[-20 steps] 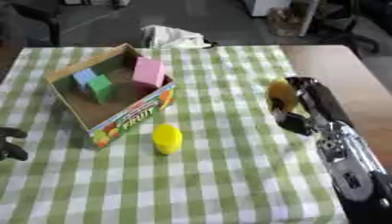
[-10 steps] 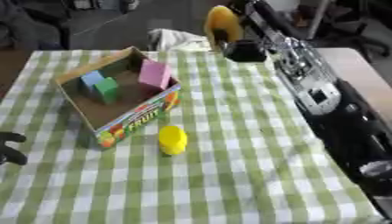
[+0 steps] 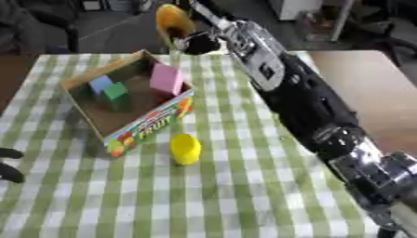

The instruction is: Pick up objects on the table and place them in the box.

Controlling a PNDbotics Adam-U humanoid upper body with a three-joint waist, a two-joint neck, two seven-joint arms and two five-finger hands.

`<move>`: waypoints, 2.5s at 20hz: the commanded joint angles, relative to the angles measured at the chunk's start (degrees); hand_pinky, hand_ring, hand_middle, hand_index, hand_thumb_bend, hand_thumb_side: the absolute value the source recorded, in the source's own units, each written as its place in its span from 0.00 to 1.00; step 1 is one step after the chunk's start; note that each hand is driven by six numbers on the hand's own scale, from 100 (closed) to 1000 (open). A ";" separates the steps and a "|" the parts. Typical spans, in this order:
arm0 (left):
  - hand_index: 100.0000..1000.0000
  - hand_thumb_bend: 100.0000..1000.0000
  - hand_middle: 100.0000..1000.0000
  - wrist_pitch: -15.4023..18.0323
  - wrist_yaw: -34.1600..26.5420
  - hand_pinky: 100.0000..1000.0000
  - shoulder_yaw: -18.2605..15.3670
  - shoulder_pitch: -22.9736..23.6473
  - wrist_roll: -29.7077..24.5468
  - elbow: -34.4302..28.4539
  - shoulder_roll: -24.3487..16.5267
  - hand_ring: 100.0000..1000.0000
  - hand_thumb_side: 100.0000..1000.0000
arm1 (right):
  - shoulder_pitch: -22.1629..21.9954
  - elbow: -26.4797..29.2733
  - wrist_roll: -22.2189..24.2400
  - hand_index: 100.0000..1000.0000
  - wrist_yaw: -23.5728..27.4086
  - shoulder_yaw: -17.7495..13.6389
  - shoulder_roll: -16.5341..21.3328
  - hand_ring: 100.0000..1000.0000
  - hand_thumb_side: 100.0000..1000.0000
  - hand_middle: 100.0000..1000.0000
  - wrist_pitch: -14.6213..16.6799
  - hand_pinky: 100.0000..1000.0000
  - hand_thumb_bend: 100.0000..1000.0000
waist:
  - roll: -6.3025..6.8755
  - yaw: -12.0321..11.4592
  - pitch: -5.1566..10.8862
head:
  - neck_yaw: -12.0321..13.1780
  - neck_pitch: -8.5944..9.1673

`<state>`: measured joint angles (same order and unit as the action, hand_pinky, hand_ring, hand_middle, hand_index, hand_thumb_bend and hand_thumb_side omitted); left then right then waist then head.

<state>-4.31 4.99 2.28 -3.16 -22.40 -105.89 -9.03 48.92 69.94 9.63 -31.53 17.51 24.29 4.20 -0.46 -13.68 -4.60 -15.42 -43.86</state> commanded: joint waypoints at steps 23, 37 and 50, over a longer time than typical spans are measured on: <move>0.67 0.00 0.61 -0.04 -0.48 0.54 0.20 -1.09 -0.58 -0.84 -0.08 0.47 0.61 | 2.60 -0.57 -5.11 0.95 -22.75 1.38 -7.60 0.92 0.43 0.89 2.78 0.81 0.31 | 0.10 -1.18 -0.43 | -1.02 -0.26; 0.67 0.00 0.61 -0.34 0.46 0.54 -1.89 -1.07 1.59 -1.24 -0.84 0.47 0.61 | -15.74 16.98 2.43 0.89 -9.70 1.42 3.44 0.95 0.36 0.79 3.06 0.81 0.05 | -1.26 4.35 -1.33 | 3.96 -0.26; 0.67 0.00 0.61 -0.21 0.25 0.54 -1.15 -1.02 0.96 -1.09 -0.80 0.47 0.61 | -31.61 27.69 14.84 0.95 -8.69 6.45 3.51 0.97 0.42 0.87 11.58 0.84 0.10 | -0.92 3.52 -0.76 | 2.66 -0.26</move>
<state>-4.62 5.40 0.93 -3.65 -21.23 -105.95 -9.07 16.63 95.84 23.38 -39.27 24.75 27.35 15.52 -1.50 -10.12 -5.98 -12.52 -43.86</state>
